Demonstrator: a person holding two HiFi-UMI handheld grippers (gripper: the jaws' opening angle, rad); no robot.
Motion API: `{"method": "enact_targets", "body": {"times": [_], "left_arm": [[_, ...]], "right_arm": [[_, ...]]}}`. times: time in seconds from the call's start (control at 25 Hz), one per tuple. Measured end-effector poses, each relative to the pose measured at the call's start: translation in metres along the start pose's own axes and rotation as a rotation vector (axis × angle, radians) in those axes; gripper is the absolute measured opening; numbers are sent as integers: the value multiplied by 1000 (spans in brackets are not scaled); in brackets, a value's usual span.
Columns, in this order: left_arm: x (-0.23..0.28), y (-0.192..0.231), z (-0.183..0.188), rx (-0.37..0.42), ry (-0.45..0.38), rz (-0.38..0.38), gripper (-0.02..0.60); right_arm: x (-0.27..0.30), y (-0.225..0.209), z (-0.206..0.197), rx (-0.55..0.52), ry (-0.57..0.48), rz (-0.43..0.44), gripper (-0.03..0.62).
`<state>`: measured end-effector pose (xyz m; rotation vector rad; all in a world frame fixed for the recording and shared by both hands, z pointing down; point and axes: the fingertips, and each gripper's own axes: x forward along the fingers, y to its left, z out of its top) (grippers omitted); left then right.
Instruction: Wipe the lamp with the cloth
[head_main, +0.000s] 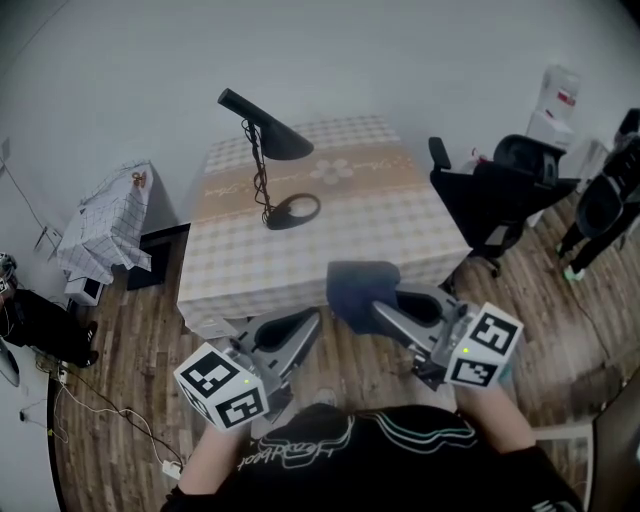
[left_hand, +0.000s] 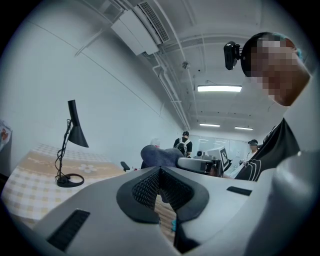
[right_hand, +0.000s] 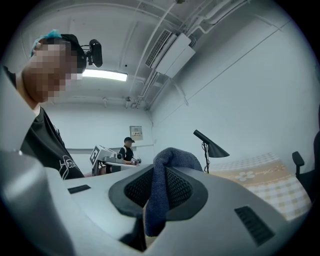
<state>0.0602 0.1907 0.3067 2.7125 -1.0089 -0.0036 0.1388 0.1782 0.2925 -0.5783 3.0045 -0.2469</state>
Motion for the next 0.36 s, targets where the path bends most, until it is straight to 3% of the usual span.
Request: {"method": "enact_targets", "body": {"times": [0.36], "left_arm": [[8, 9, 2, 6, 2, -26, 0]], "right_arm": [[4, -9, 0, -18, 7, -14, 57]]}}
